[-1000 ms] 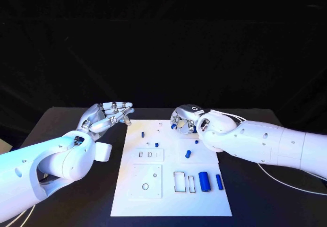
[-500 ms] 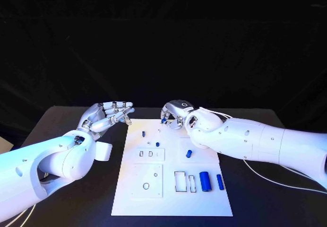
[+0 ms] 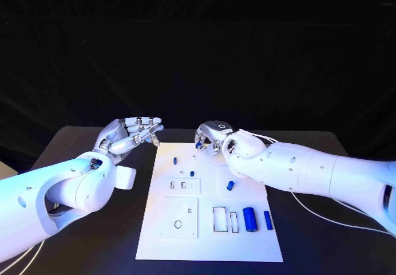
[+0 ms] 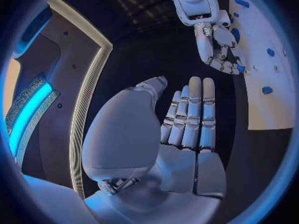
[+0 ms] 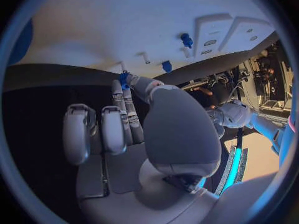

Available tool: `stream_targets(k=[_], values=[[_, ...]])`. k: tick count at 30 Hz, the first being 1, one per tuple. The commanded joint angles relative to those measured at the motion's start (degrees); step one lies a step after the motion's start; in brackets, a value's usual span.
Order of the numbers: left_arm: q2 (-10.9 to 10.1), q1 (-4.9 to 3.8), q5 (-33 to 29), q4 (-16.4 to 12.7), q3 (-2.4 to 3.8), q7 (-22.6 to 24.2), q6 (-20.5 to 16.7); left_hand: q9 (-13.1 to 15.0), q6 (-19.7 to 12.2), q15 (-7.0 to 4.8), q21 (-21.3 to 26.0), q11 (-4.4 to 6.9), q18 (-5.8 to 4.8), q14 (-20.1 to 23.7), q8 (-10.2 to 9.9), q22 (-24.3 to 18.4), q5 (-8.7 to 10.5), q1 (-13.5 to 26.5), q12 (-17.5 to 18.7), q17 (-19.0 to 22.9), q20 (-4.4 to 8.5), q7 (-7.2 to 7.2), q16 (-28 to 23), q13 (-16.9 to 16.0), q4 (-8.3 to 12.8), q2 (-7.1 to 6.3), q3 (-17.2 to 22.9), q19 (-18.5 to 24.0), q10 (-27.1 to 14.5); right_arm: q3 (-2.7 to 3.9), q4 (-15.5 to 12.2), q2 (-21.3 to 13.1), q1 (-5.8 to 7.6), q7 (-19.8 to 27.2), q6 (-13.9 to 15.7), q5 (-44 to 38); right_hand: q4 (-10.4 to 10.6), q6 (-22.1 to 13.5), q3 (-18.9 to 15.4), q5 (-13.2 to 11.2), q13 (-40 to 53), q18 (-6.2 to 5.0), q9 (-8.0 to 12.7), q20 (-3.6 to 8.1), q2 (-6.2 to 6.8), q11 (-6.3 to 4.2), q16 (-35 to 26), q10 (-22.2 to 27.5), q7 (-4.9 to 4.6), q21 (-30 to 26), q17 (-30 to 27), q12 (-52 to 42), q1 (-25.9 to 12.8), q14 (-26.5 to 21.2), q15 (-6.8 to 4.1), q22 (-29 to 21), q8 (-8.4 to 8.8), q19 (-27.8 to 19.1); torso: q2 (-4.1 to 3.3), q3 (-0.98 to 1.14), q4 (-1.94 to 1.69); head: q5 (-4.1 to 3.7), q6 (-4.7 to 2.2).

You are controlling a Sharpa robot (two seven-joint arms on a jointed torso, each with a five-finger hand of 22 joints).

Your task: Assemble the parts on the task board

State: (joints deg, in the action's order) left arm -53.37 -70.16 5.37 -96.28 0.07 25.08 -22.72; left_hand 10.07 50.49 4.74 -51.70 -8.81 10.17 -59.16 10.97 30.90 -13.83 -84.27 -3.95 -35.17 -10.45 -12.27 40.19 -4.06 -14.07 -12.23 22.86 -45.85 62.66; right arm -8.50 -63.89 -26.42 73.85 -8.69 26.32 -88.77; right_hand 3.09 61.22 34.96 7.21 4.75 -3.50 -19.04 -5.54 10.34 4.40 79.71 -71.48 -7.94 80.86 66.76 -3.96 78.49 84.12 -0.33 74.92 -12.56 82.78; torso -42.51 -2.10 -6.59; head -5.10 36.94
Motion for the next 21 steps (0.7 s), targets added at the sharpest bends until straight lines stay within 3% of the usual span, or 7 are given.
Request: stream_targets(k=[1,11,21], values=[[0.0,-0.26,-0.2,-0.3,0.04,0.3,0.9,0.1,-0.1,-0.05,-0.3,0.16,0.20,0.3,-0.3,0.1,0.16,-0.4,0.2,-0.1,-0.12,0.00,0.4,0.0,0.1,0.39,0.3,0.3,-0.3,0.01,0.4,0.2,-0.04,-0.6,-1.3,-0.9,0.0,-0.3,0.3,0.0,-0.1,0.46,-0.1,0.03,0.32,-0.21,0.3,-0.6,-0.15,0.1,-0.1,0.2,-0.4,1.8,-0.07,1.4,-0.25,0.2,-0.13,-0.10,0.09,0.09,0.10],[0.1,-0.47,-0.2,-0.3,0.04,0.2,1.0,0.1,0.0,-0.06,-0.5,0.18,0.20,0.4,-0.3,0.2,0.17,-0.4,0.2,-0.1,-0.12,0.03,0.4,0.0,0.2,0.35,0.5,0.5,-0.3,0.00,1.4,1.1,-0.14,-0.7,-2.1,-1.0,0.0,-0.4,0.3,0.0,-0.1,0.44,-0.2,0.00,0.42,-0.18,0.3,-0.6,-0.17,0.0,-0.2,0.3,-0.6,1.8,-0.03,1.3,-0.23,0.1,0.02,-0.11,-0.18,0.08,0.34],[0.2,-0.53,-0.2,-0.3,0.04,0.2,0.9,0.1,0.0,-0.06,-0.5,0.18,0.20,0.4,-0.3,0.2,0.17,-0.4,0.2,-0.1,-0.12,0.03,0.4,0.0,0.2,0.35,0.5,0.5,-0.3,0.00,1.8,1.6,-0.30,-0.2,-3.2,-0.9,0.0,-0.5,0.3,0.0,-0.1,0.42,-0.2,-0.04,0.65,-0.15,0.3,-0.5,-0.20,0.0,-0.3,0.3,-0.8,1.8,0.00,1.3,-0.18,0.1,0.02,-0.18,-0.10,0.29,0.55]])
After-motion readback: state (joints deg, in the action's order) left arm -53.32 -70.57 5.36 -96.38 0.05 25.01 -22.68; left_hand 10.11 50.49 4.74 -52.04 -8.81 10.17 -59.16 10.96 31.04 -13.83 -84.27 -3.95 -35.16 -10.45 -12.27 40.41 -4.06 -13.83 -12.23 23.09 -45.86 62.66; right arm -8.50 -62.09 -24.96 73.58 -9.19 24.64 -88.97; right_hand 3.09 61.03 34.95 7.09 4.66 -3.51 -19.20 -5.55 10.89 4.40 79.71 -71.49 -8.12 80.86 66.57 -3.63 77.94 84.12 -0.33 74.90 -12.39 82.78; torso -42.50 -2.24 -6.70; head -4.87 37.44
